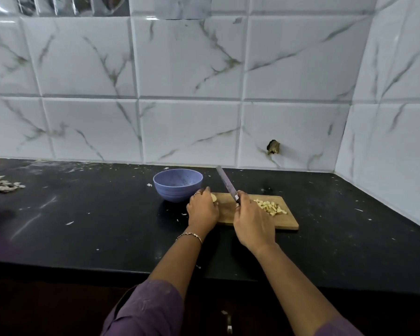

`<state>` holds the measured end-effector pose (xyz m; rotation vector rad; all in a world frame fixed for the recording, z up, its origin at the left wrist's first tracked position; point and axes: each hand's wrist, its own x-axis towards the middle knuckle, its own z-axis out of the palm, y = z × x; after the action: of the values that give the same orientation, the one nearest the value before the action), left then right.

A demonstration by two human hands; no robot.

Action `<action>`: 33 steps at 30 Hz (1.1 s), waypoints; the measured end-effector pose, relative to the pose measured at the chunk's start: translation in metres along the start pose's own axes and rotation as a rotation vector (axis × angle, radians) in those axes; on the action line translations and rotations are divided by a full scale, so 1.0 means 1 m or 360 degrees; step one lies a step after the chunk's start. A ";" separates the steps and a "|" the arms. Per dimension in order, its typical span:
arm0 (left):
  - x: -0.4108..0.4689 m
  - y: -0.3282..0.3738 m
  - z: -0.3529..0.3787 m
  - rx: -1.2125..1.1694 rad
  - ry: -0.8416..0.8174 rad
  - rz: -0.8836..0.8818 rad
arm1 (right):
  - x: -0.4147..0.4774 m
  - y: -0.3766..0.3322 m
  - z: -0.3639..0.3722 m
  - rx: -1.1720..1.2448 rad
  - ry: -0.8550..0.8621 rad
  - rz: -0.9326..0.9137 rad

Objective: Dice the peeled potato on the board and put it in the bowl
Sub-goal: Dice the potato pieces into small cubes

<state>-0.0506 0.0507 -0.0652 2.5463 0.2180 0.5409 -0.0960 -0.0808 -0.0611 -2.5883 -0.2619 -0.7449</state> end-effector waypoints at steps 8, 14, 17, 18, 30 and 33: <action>0.016 -0.004 0.006 0.0105 0.0019 0.0283 | 0.004 0.008 0.005 0.0054 0.0074 0.0081; 0.011 0.018 0.004 -0.1458 -0.0141 -0.0136 | 0.004 0.008 0.005 0.0185 0.0113 0.0124; 0.008 0.025 0.009 -0.1931 -0.0223 -0.0526 | 0.002 0.007 0.003 0.0381 0.0124 0.0139; 0.007 0.025 0.012 -0.2081 -0.0224 -0.0627 | 0.001 0.007 0.003 0.0474 0.0120 0.0156; -0.017 0.035 0.011 -0.2730 -0.0489 -0.0595 | -0.006 0.013 0.002 0.1129 -0.0066 0.0246; -0.017 0.034 0.009 -0.2770 -0.0467 -0.0606 | -0.006 0.013 0.002 0.1120 -0.0055 0.0246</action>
<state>-0.0603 0.0131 -0.0602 0.8166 0.0433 0.0440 -0.0963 -0.0917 -0.0705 -1.9264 -0.2709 -0.4437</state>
